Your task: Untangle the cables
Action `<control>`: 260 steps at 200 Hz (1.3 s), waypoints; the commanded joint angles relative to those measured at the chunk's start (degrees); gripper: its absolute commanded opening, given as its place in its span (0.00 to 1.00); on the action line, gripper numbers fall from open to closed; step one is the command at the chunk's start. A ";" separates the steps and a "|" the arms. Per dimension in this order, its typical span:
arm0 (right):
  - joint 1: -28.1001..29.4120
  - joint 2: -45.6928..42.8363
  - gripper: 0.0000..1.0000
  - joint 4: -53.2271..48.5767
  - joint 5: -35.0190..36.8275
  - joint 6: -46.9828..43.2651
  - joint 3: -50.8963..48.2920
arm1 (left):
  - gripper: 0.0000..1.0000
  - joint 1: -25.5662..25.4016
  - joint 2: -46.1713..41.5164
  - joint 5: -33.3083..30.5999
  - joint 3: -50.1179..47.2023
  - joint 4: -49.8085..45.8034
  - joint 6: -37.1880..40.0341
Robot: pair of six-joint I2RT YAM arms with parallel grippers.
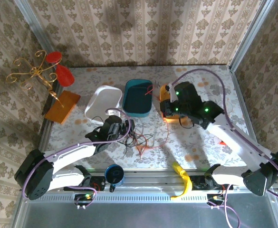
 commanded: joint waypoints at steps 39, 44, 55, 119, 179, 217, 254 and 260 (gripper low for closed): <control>-0.75 8.46 0.00 2.60 -0.39 -4.97 22.99 | 0.79 -0.20 -2.62 -3.62 -2.08 -1.79 -2.29; -0.80 10.31 0.00 3.25 -0.62 -5.09 25.10 | 0.79 -0.17 -2.74 -3.98 -2.14 -2.40 -2.70; -0.97 14.11 0.00 3.50 -0.54 -5.58 29.91 | 0.79 -0.21 -2.82 -4.78 -2.21 -3.71 -3.37; -1.63 33.87 0.00 -1.20 3.70 -9.00 58.35 | 0.79 -0.39 -4.86 -6.02 -4.36 -6.08 -6.00; 1.01 37.51 0.00 -7.74 12.19 -10.99 57.30 | 0.79 -0.95 -5.36 5.20 -3.12 -0.21 4.18; 2.84 35.52 0.00 -6.04 25.81 -15.23 52.97 | 0.80 -2.41 -5.34 11.24 -0.26 -1.92 10.00; 2.83 35.58 0.00 -3.23 29.65 -18.44 56.50 | 0.81 -3.91 -3.10 11.15 0.81 -2.63 10.08; 2.81 35.75 0.00 -2.78 30.03 -18.89 57.59 | 0.81 -4.07 -2.66 10.75 0.81 -2.62 9.77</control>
